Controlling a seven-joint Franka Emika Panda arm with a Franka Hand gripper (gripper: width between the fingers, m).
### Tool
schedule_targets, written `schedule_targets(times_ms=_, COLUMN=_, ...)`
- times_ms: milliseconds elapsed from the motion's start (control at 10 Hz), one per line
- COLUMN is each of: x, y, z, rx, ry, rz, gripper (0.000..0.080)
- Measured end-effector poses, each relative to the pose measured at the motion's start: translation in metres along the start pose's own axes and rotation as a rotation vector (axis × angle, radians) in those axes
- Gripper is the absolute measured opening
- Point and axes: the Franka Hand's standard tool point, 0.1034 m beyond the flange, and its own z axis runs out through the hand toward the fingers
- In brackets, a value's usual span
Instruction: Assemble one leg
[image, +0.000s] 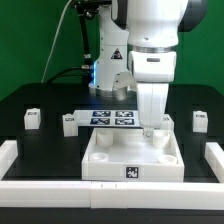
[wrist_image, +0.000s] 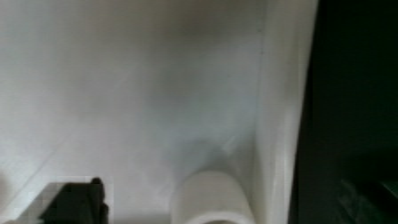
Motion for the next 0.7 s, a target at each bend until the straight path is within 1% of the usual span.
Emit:
schedule_targets(times_ms=100, x=-0.004, y=-0.007, z=0.007, rx=0.011, ry=0.002, rz=0.006, gripper=0.065)
schedule_targets(times_ms=200, x=-0.006, y=-0.009, z=0.013, rx=0.018, ry=0.003, rz=0.012, gripper=0.065)
schedule_targets(times_ms=300, x=-0.005, y=-0.008, z=0.018, rx=0.018, ry=0.006, rz=0.012, gripper=0.065)
schedule_targets(times_ms=400, x=-0.005, y=-0.01, z=0.023, rx=0.026, ry=0.007, rz=0.013, gripper=0.065)
schedule_targets(times_ms=500, x=-0.004, y=-0.01, z=0.026, rx=0.029, ry=0.008, rz=0.013, gripper=0.065)
schedule_targets(times_ms=600, x=-0.004, y=-0.006, z=0.023, rx=0.022, ry=0.009, rz=0.014, gripper=0.065)
schedule_targets(times_ms=700, x=-0.004, y=-0.004, z=0.022, rx=0.019, ry=0.009, rz=0.016, gripper=0.0613)
